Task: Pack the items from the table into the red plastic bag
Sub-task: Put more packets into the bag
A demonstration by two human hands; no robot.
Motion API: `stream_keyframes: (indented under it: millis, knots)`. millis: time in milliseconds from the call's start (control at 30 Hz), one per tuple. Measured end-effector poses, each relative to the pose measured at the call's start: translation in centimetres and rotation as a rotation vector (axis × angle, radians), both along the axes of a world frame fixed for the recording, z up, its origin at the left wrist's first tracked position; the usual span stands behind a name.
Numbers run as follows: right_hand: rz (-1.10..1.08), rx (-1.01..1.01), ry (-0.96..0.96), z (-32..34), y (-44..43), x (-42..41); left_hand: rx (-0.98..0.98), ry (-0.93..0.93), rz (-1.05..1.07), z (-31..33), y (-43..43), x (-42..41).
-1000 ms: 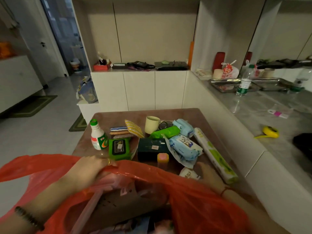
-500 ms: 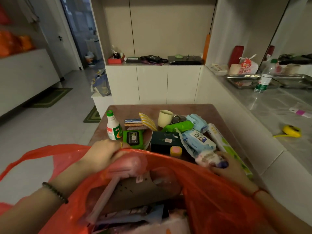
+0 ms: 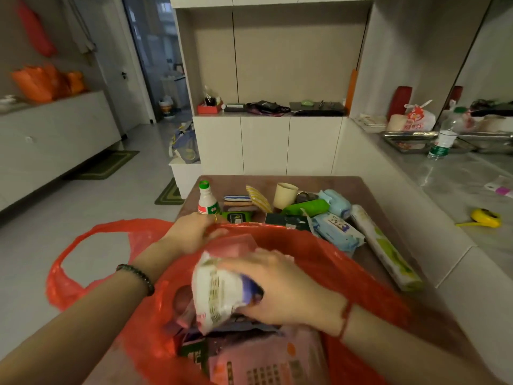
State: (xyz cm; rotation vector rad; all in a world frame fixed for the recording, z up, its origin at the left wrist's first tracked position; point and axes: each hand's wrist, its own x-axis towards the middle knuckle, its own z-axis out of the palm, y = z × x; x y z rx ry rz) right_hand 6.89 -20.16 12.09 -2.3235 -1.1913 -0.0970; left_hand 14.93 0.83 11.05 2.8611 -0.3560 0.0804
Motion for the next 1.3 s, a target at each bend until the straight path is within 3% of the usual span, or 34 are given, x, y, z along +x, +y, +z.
stream_keyframes:
  millis: [67, 133, 233, 333, 400, 467, 600, 667, 733, 800, 900, 1033, 1167, 1300]
  knots:
    - [-0.04, -0.275, -0.081, -4.4, 0.5, 0.8, -0.04, 0.001, 0.015, 0.1, 1.1, -0.4]
    - [-0.041, -0.418, -0.104, -7.9, 0.2, 1.5, -0.069, 0.016, 0.038, 0.1, 1.8, -0.7]
    - [-0.026, -0.511, -0.099, -11.3, -1.3, 2.1, -0.077, 0.014, 0.034, 0.0, 2.5, -0.8]
    - [0.01, -0.469, 0.007, -10.9, -1.9, 1.8, -0.084, -0.001, 0.047, -0.7, 2.9, -0.7]
    - [0.038, -0.353, 0.171, -8.5, -2.5, 1.6, -0.118, 0.014, 0.038, -1.2, 3.3, -0.5]
    - [-0.028, -0.085, 0.284, -5.0, -3.5, 1.9, -0.153, 0.007, 0.035, -1.7, 3.9, -0.1]
    - [-0.404, 0.523, 0.237, -0.8, -7.4, 6.9, -0.243, -0.024, 0.04, -2.3, 4.2, 1.0]
    - [-0.596, 0.596, 0.218, -1.4, -9.5, 11.3, -0.288, -0.03, 0.037, -2.3, 4.0, 1.4]
    - [-0.757, 0.471, 0.278, -3.7, -12.2, 15.8, -0.316, -0.038, 0.026, -2.4, 3.8, 1.9]
    - [-0.845, 0.147, 0.339, -7.4, -14.9, 19.2, -0.332, -0.045, 0.007, -2.4, 3.5, 2.3]
    - [-0.866, -0.229, 0.407, -12.6, -17.2, 22.5, -0.33, -0.061, 0.001, -2.8, 3.4, 3.1]
    - [-0.931, -0.558, 0.371, -16.9, -17.4, 25.6, -0.349, -0.016, 0.021, -3.8, 3.4, 4.0]
    - [-0.997, -0.528, 0.301, -19.9, -17.8, 27.8, -0.364, 0.013, 0.03, -4.2, 3.1, 5.0]
    - [-1.029, -0.34, 0.298, -20.5, -18.5, 28.3, -0.378, 0.0, -0.009, -3.5, 1.9, 5.2]
